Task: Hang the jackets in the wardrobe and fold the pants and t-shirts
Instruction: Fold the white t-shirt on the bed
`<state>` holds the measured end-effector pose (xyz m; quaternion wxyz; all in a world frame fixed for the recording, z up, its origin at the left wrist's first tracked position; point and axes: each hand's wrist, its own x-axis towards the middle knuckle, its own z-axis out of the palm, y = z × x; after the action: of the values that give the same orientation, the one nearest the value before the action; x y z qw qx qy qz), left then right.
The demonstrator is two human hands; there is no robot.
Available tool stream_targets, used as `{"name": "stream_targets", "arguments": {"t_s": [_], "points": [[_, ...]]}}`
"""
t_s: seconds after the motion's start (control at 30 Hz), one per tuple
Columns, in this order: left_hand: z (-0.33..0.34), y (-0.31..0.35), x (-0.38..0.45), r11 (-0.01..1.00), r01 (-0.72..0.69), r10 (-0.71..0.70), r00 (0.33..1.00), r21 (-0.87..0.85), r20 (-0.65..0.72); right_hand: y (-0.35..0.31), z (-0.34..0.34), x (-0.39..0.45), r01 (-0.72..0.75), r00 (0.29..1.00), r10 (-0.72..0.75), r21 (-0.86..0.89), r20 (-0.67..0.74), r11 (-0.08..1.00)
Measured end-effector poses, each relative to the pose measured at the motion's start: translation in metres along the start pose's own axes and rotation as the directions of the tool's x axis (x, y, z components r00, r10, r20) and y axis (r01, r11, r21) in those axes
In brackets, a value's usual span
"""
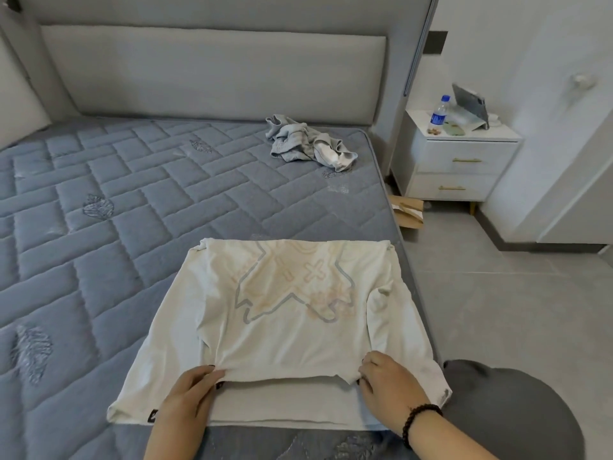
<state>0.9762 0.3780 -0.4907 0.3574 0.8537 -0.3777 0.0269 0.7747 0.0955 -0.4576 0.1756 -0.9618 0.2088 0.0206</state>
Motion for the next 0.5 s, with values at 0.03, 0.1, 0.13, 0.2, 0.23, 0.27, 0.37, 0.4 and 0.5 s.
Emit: {"name": "stream_targets", "arguments": {"t_s": [0.03, 0.1, 0.13, 0.2, 0.23, 0.27, 0.37, 0.4, 0.5], "points": [[-0.003, 0.001, -0.008, 1.000, -0.007, 0.007, 1.000, -0.011, 0.011, -0.002, 0.000, -0.005, 0.004, 0.999, -0.003, -0.010, 0.048, 1.000], [-0.009, 0.001, -0.022, 0.999, -0.038, 0.038, 0.999, -0.025, 0.014, -0.007, -0.003, -0.013, 0.013, 0.992, -0.007, -0.046, 0.128, 0.999], [-0.011, -0.001, -0.028, 0.998, -0.054, 0.054, 0.999, -0.012, 0.004, -0.009, -0.004, -0.016, 0.020, 0.986, -0.011, -0.055, 0.164, 0.998], [-0.014, -0.007, -0.035, 0.996, -0.080, 0.082, 0.995, 0.044, -0.050, -0.013, -0.005, -0.022, 0.047, 0.976, -0.033, -0.058, 0.215, 0.997], [-0.015, -0.008, -0.038, 0.994, -0.084, 0.089, 0.993, 0.075, -0.071, -0.013, -0.005, -0.024, 0.046, 0.974, -0.033, -0.055, 0.226, 0.997], [-0.014, -0.009, -0.041, 0.990, -0.087, 0.097, 0.992, 0.110, -0.083, -0.015, -0.008, -0.026, 0.037, 0.973, -0.029, -0.029, 0.230, 0.999], [-0.014, 0.007, -0.039, 0.969, 0.004, 0.025, 0.993, 0.246, -0.116, -0.013, -0.011, -0.027, -0.003, 0.985, -0.014, 0.100, 0.170, 0.995], [-0.012, 0.016, -0.038, 0.960, 0.069, -0.035, 0.991, 0.272, -0.126, -0.013, -0.011, -0.026, -0.031, 0.993, 0.012, 0.160, 0.117, 0.987], [0.004, 0.041, -0.031, 0.957, 0.151, -0.135, 0.987, 0.247, -0.084, -0.008, -0.014, -0.016, -0.158, 0.973, 0.203, 0.321, -0.111, 0.934]]}}
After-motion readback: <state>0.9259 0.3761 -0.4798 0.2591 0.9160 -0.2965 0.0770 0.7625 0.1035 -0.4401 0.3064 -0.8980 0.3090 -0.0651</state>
